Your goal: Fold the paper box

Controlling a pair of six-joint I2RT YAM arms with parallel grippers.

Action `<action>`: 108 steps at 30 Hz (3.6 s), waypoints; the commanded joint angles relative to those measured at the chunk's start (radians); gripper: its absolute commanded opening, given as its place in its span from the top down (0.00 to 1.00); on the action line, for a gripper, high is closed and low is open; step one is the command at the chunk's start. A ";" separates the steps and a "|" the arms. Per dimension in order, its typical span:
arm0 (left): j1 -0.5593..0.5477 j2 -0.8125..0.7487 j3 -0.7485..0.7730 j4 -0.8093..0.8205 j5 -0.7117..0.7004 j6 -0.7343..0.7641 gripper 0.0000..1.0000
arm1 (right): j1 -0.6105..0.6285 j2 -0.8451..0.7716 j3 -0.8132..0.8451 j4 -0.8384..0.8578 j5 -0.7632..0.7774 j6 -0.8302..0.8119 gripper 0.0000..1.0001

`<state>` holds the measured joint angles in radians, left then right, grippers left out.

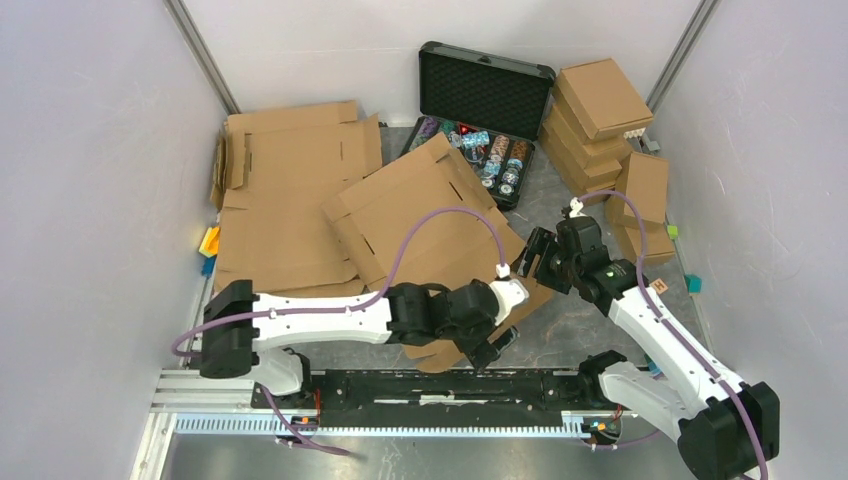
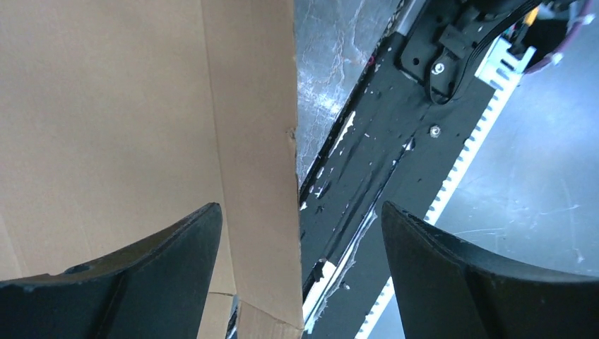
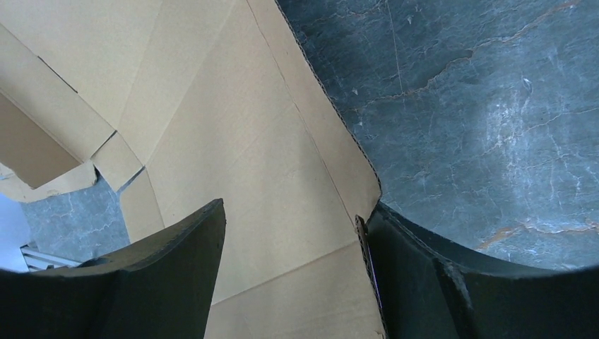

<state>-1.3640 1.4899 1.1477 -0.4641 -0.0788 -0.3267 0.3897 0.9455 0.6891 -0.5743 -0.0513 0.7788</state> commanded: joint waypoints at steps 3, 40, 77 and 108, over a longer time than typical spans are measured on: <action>-0.073 0.099 0.096 -0.088 -0.177 0.039 0.16 | -0.005 -0.018 0.038 0.008 -0.024 0.025 0.22; 0.107 0.033 0.240 -0.085 -0.010 -0.192 0.98 | -0.034 -0.435 0.054 -0.017 0.342 -0.336 0.02; 0.480 0.089 -0.044 0.801 0.085 -0.864 0.89 | -0.031 -0.437 -0.141 0.307 -0.426 -0.392 0.02; 0.808 -0.202 -0.176 0.344 0.215 -0.453 0.25 | 0.161 -0.242 -0.040 0.293 0.126 -0.500 0.27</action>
<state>-0.6590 1.3975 1.0523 0.0639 0.1116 -0.9657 0.5461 0.7242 0.6186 -0.3305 0.0212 0.2977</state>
